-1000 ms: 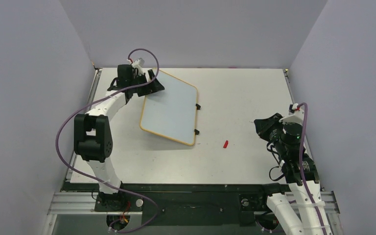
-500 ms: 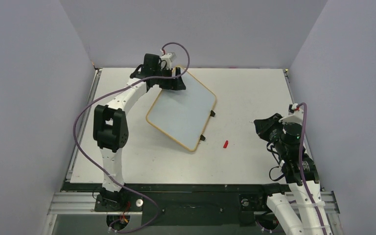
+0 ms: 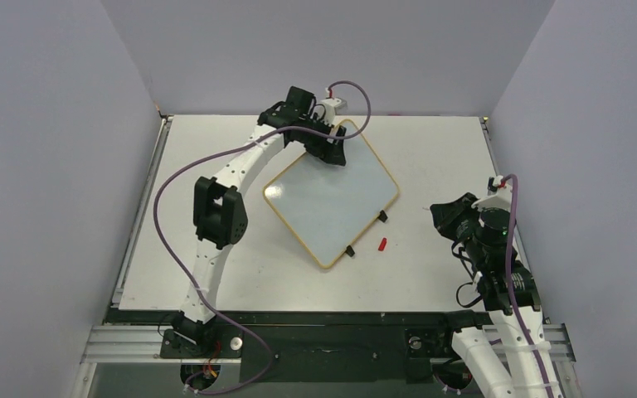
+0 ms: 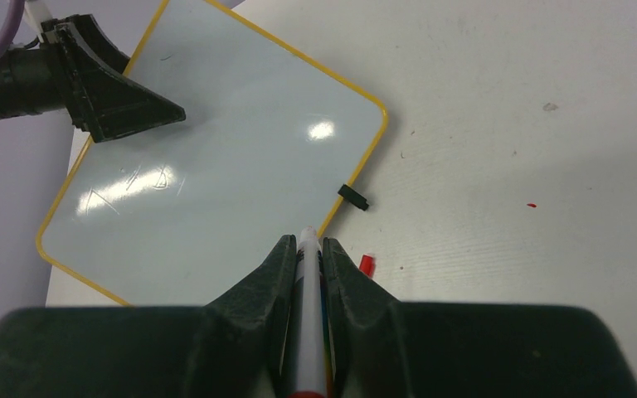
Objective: Write a sentence on the whiteboard
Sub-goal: Move the whiteboard to the center of the board, then write a sentence on the whiteboard.
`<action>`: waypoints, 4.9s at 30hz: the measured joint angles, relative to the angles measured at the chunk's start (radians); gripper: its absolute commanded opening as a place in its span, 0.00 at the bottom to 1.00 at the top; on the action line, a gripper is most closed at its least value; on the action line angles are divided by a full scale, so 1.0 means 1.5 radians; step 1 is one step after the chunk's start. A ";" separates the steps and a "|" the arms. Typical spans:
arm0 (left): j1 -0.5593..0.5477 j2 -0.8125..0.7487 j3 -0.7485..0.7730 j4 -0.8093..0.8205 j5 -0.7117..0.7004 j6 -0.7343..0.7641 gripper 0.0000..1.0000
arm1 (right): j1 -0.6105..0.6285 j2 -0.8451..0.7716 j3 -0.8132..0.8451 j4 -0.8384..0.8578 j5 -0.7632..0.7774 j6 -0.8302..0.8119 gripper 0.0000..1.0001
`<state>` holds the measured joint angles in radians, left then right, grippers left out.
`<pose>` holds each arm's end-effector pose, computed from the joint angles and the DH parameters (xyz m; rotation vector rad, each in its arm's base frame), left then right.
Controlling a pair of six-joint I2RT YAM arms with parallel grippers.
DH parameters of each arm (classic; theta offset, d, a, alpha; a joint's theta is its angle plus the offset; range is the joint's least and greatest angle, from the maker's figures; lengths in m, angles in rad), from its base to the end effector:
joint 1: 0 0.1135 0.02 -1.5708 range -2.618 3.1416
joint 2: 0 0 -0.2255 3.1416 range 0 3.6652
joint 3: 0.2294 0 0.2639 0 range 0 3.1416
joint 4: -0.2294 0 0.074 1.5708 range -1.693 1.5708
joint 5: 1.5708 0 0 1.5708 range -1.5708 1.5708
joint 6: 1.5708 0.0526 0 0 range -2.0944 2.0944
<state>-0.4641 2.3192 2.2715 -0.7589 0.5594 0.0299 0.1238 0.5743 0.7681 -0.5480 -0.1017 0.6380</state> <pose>0.4481 -0.2555 0.2408 0.8460 2.2345 -0.8712 0.1877 0.0287 0.3006 0.4334 1.9227 0.6030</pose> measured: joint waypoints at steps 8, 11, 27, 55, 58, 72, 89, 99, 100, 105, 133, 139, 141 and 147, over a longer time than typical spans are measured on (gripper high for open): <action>-0.063 0.025 0.046 -0.049 0.014 0.035 0.82 | 0.000 -0.006 0.000 -0.005 0.000 -0.002 0.00; -0.063 0.013 0.028 -0.034 0.006 0.020 0.85 | 0.000 -0.006 0.000 -0.005 0.000 -0.002 0.00; 0.044 -0.215 -0.206 0.100 -0.032 -0.125 0.68 | 0.000 -0.006 0.008 -0.007 0.000 -0.001 0.00; 0.158 -0.392 -0.617 0.434 0.144 -0.329 0.45 | 0.022 0.061 -0.016 0.195 -0.170 0.026 0.00; 0.155 -0.389 -0.617 0.434 0.168 -0.328 0.46 | 0.027 0.061 -0.014 0.185 -0.169 0.026 0.00; 0.110 -0.318 -0.585 0.322 0.146 -0.265 0.35 | 0.091 0.052 -0.011 0.154 -0.150 0.021 0.00; 0.102 -0.323 -0.568 0.321 0.207 -0.277 0.00 | 0.138 0.124 -0.044 0.285 -0.191 -0.001 0.00; 0.079 -0.356 -0.570 0.304 0.155 -0.274 0.00 | 0.285 0.218 -0.076 0.458 -0.195 -0.068 0.00; 0.078 -0.358 -0.570 0.303 0.151 -0.274 0.00 | 0.299 0.220 -0.081 0.475 -0.189 -0.077 0.00; 0.074 -0.363 -0.573 0.302 0.140 -0.274 0.00 | 0.348 0.250 -0.099 0.578 -0.154 -0.116 0.00; 0.070 -0.395 -0.602 0.309 0.121 -0.273 0.00 | 0.443 0.511 0.011 0.680 -0.102 -0.146 0.00; 0.070 -0.396 -0.602 0.309 0.121 -0.273 0.00 | 0.443 0.512 0.011 0.685 -0.086 -0.146 0.00; 0.070 -0.396 -0.602 0.309 0.121 -0.273 0.00 | 0.443 0.512 0.011 0.685 -0.081 -0.146 0.00; 0.068 -0.398 -0.602 0.309 0.121 -0.273 0.00 | 0.447 0.513 0.013 0.684 -0.064 -0.146 0.00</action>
<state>-0.3614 1.7226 1.3678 -0.2958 0.7403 -0.3798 0.7937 1.3434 0.7876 0.4782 -0.1982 0.4187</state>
